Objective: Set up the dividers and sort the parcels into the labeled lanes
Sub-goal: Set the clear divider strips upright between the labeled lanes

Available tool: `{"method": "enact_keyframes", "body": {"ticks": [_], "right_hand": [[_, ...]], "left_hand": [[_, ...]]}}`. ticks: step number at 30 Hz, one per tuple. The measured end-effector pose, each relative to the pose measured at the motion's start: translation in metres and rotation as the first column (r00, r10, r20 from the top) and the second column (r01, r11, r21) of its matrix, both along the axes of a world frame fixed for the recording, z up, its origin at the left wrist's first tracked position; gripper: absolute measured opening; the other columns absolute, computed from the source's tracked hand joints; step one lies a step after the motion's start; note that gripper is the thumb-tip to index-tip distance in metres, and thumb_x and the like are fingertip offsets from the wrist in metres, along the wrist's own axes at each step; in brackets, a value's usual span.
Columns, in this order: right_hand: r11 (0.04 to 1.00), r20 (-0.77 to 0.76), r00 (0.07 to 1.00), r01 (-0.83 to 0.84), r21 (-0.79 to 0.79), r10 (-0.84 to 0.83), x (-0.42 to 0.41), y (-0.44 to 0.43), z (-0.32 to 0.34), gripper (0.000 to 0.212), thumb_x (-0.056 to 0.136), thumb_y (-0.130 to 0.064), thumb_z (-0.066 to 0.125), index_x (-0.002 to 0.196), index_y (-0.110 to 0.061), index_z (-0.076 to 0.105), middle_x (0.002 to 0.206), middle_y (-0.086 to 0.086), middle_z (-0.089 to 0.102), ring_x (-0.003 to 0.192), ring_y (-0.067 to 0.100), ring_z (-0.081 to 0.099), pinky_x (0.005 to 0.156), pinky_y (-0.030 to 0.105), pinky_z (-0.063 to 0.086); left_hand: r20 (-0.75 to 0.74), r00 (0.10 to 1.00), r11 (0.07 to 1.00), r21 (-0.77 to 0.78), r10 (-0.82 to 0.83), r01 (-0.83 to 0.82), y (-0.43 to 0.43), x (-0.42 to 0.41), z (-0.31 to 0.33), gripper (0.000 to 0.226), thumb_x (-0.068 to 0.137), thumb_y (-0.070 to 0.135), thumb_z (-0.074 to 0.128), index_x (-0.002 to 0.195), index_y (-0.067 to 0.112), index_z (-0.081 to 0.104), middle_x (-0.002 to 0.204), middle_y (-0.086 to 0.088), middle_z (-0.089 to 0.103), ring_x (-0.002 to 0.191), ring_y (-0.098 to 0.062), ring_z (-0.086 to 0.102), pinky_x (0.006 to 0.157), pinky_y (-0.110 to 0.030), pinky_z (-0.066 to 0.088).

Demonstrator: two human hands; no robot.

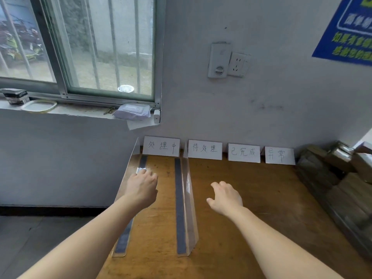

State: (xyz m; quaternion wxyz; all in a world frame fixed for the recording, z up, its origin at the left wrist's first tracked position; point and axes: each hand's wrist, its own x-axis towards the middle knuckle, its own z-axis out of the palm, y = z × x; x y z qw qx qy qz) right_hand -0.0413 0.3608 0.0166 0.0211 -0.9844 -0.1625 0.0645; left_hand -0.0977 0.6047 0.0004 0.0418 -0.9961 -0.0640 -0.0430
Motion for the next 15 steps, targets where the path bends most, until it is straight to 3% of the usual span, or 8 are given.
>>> {"method": "enact_keyframes", "body": {"ticks": [7,15], "right_hand": [[0.991,0.059,0.992,0.113,-0.068,-0.109,-0.001,-0.055,0.025,0.054,0.094,-0.042,0.057,0.141,-0.018,0.045,0.138,0.007,0.050,0.126,0.025,0.049,0.101,0.038,0.044],[0.970,0.105,0.969,0.233,-0.077,-0.224,-0.013,-0.142,0.047,0.051,0.094,-0.039,0.059,0.139,-0.018,0.048,0.137,0.006,0.052,0.125,0.025,0.049,0.103,0.040,0.041]], "left_hand": [[0.054,0.988,0.989,-0.006,-0.147,0.148,-0.055,0.034,0.024,0.033,0.093,0.025,0.056,0.126,0.020,0.054,0.126,0.002,0.058,0.118,-0.018,0.051,0.099,-0.033,0.040],[0.040,0.956,0.957,0.011,-0.290,0.290,-0.143,0.060,0.045,0.026,0.092,0.022,0.052,0.118,0.018,0.056,0.119,0.000,0.058,0.118,-0.020,0.050,0.097,-0.033,0.039]]}}
